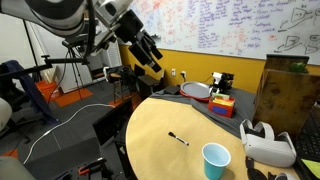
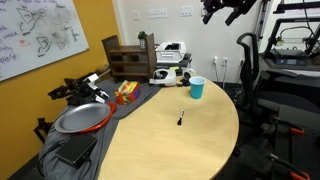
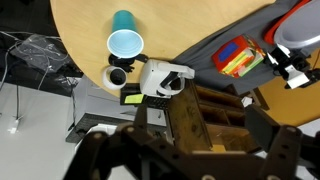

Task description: Take the marker from the table and place it in the blue cup

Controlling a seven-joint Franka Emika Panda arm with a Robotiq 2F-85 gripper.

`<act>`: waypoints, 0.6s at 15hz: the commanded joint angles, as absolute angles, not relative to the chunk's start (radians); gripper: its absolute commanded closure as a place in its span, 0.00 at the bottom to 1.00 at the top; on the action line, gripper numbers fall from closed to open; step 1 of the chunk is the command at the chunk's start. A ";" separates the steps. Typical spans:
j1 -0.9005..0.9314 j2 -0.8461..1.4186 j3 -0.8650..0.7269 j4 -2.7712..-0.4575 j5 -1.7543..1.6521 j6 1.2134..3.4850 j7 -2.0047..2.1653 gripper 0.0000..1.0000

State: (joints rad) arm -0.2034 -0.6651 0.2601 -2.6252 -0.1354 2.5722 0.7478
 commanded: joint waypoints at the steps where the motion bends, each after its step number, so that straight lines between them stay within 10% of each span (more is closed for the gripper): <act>1: -0.247 -0.666 0.279 -2.645 -0.116 2.642 0.858 0.00; 9: -0.230 -0.561 0.243 -2.660 -0.001 2.695 1.054 0.00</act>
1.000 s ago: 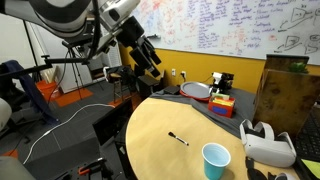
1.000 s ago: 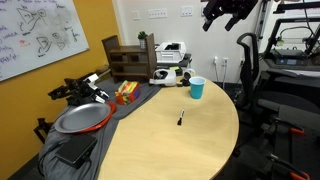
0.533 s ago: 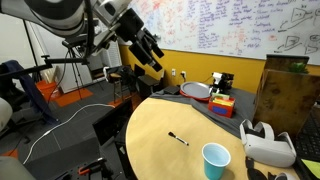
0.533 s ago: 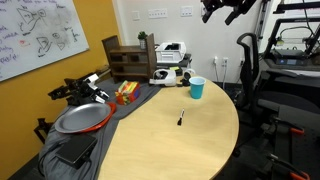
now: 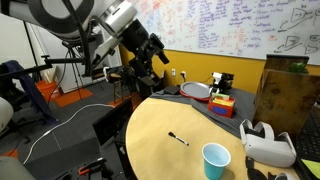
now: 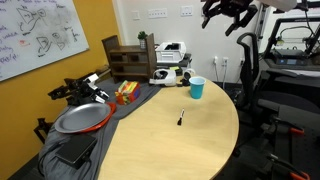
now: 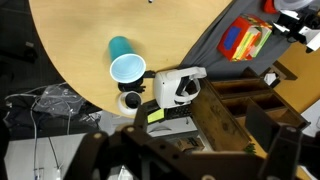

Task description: Take the marker from the table and place it in the blue cup

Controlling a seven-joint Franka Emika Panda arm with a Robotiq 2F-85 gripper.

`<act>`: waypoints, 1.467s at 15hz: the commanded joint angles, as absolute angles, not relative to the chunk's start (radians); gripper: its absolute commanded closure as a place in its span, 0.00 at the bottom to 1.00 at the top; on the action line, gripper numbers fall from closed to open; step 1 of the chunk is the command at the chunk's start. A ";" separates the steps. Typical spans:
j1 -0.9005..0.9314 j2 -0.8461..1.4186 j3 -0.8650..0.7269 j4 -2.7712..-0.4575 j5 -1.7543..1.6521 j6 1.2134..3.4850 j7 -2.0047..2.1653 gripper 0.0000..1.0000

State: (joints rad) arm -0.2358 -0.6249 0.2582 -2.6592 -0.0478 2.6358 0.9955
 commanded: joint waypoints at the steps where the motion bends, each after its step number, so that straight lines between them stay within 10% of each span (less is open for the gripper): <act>1: -0.227 -0.545 0.240 -2.662 0.012 2.713 1.069 0.00; 22: -0.295 -0.101 0.267 -2.620 -0.029 3.029 1.094 0.00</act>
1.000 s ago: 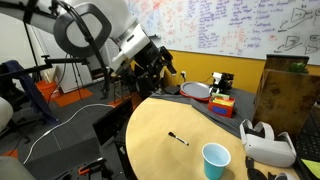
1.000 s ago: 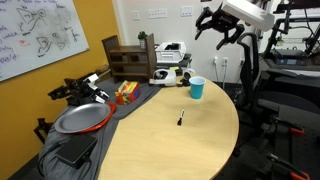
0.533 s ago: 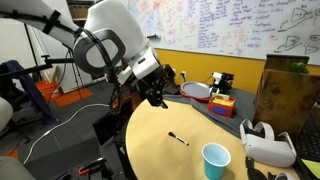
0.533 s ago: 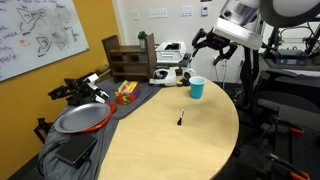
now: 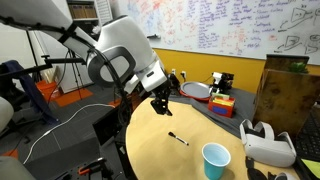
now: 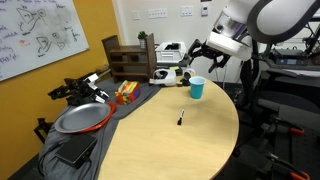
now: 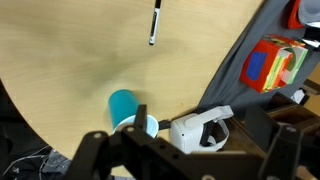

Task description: Take the marker from the table and place it in the blue cup

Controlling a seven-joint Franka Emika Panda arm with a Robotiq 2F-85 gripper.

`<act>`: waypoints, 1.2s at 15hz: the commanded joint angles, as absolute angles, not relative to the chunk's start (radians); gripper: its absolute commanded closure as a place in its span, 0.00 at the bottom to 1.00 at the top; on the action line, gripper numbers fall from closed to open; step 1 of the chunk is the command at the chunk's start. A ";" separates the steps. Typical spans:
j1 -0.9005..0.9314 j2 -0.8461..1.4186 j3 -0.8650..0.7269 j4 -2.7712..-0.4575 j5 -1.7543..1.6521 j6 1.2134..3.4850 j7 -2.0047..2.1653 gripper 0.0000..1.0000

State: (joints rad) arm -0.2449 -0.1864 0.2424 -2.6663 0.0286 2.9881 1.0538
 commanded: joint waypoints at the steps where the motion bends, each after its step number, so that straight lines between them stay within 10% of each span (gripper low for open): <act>1: -0.301 -0.080 0.266 -2.609 -0.045 3.029 1.098 0.00; 18: -0.288 0.063 0.241 -2.572 0.002 3.037 1.098 0.00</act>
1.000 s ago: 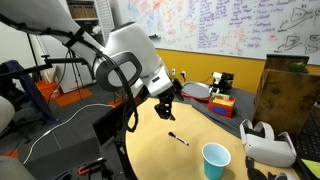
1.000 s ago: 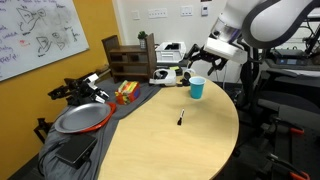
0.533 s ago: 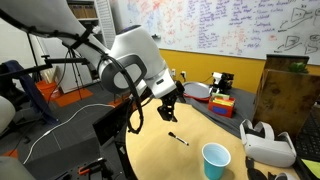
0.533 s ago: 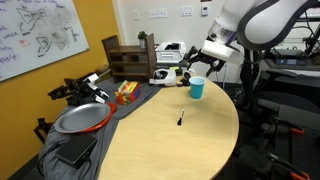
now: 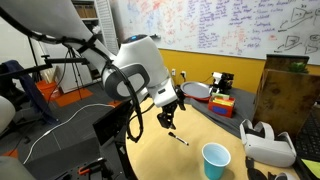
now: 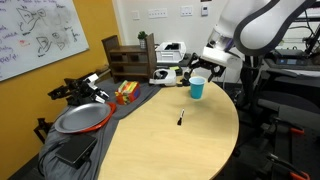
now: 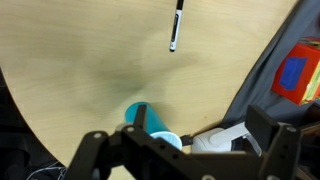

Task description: Take the marker from the table and place it in the blue cup

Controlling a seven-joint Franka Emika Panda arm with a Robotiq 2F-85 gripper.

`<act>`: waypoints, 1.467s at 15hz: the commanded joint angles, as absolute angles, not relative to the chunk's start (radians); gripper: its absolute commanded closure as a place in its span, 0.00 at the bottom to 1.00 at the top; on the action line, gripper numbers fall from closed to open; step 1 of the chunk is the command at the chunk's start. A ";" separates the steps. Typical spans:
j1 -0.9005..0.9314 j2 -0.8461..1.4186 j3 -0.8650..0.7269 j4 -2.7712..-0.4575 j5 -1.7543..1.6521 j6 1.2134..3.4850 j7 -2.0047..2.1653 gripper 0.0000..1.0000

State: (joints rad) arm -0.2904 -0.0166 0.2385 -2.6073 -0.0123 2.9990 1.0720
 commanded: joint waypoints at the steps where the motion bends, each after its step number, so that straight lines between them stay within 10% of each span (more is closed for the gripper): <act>1: -0.287 0.087 0.242 -2.563 -0.001 3.044 1.102 0.00; 22: 0.124 0.374 -0.055 -2.385 0.087 3.021 1.400 0.00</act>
State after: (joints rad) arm 0.0934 0.3395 -0.0259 -2.4308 0.0226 3.0553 1.4306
